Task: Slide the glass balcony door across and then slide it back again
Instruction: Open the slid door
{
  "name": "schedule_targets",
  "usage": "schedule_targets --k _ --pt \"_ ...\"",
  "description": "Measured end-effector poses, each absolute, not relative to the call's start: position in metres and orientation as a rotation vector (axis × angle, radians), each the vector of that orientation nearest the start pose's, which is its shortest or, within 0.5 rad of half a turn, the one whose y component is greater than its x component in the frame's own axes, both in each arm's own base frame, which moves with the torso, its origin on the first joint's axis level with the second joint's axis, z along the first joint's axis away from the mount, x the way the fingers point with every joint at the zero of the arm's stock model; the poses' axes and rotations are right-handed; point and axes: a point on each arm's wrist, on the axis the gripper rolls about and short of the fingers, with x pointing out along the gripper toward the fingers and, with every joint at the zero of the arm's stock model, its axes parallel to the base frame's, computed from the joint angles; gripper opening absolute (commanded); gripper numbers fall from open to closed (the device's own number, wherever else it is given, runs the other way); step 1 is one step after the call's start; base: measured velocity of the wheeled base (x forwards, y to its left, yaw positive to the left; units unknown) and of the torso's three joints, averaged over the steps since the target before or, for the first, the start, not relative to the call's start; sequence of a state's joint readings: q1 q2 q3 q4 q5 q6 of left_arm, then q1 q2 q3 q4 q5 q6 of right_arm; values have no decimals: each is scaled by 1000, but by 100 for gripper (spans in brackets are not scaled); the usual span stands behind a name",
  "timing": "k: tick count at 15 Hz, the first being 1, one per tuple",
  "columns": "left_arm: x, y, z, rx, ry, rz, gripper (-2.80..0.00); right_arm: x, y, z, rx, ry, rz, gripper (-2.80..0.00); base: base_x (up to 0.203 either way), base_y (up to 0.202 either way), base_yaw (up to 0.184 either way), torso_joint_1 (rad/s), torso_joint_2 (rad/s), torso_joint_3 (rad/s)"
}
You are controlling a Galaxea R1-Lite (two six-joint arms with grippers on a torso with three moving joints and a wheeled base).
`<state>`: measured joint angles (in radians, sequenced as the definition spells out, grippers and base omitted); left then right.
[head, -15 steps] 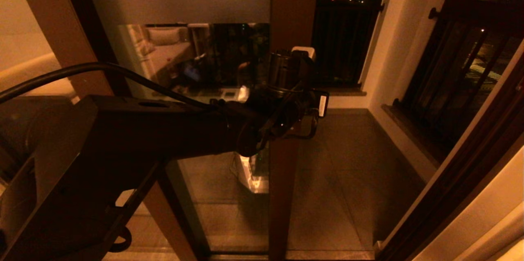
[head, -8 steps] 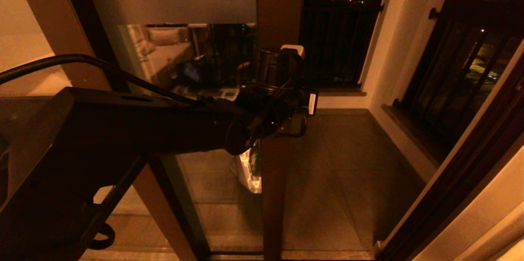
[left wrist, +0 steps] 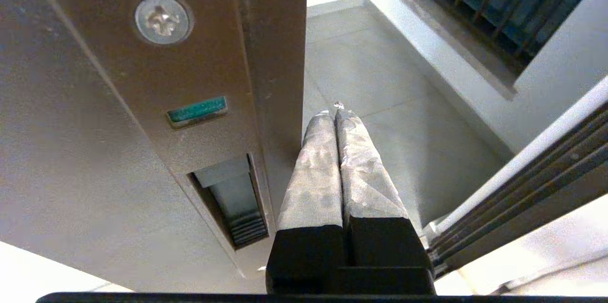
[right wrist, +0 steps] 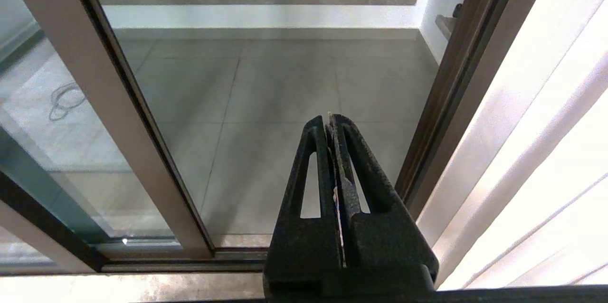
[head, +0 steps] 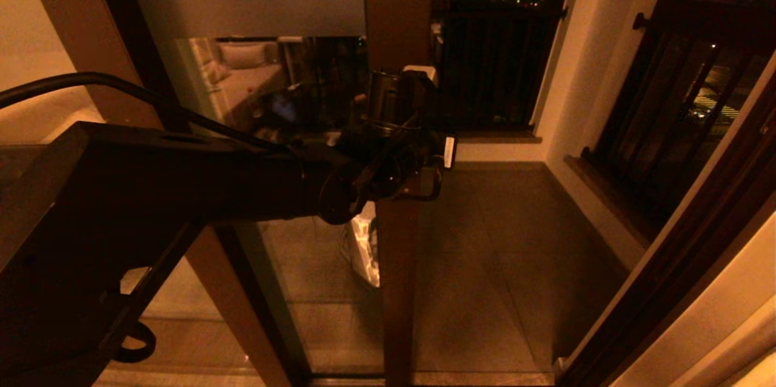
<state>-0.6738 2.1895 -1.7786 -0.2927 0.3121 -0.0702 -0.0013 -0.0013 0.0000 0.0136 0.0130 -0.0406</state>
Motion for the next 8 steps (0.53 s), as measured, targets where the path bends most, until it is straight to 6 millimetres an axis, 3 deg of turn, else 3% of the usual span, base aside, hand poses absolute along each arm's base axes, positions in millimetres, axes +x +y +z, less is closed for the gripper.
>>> schedule_targets --k 8 --pt "366 -260 231 -8 144 -314 -280 -23 0 74 -41 12 12 -280 0 0 0 0 0 0"
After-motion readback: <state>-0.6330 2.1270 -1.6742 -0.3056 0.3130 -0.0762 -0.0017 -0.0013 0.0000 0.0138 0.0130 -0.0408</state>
